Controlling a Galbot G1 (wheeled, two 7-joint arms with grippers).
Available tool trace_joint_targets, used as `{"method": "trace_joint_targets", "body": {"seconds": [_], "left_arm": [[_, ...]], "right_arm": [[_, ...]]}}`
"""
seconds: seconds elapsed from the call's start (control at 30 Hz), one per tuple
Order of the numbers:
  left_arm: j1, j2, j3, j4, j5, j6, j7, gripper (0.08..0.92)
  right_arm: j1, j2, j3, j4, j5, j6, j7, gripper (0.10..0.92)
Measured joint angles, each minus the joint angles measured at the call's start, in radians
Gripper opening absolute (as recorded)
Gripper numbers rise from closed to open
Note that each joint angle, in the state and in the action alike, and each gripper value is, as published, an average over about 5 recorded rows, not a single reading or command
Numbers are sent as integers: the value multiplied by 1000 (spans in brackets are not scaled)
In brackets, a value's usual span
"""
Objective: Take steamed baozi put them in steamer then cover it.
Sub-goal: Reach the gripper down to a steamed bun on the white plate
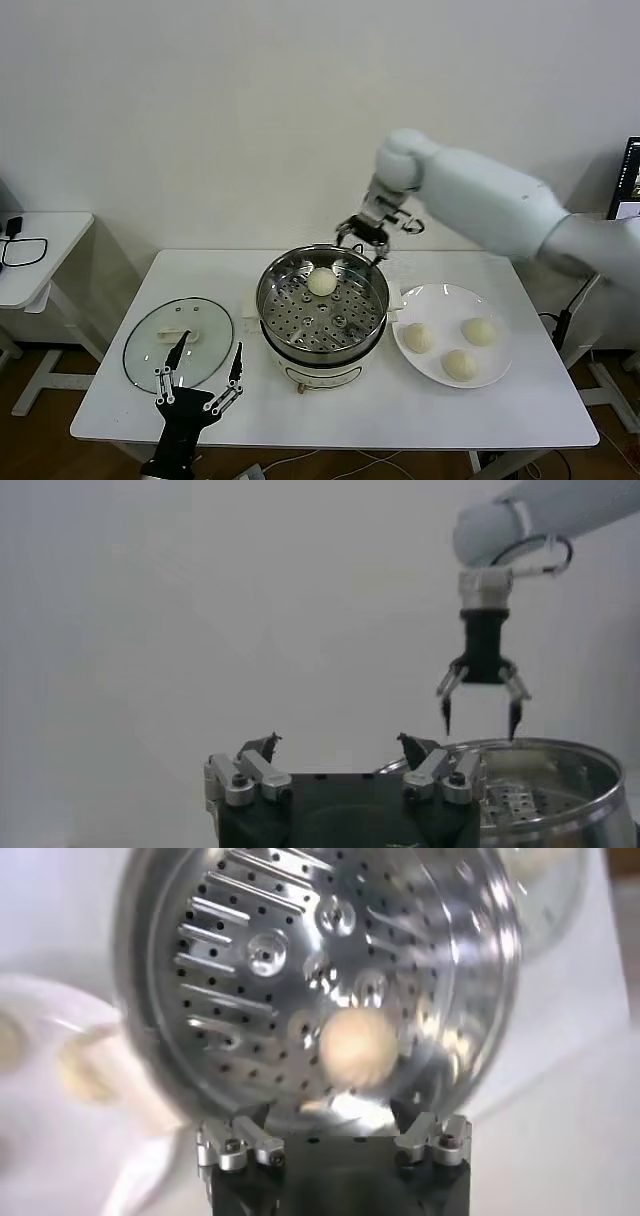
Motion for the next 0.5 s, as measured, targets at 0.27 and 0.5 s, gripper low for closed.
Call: {"method": "trace_joint_targets", "body": {"seconds": [0.27, 0.5], "left_arm": [[-2, 0, 3, 0, 1, 1, 0, 823], [-2, -4, 5, 4, 2, 2, 0, 823]], "right_arm": [[-32, -118, -98, 10, 115, -150, 33, 823], [-108, -153, -127, 12, 138, -220, 83, 823]]}}
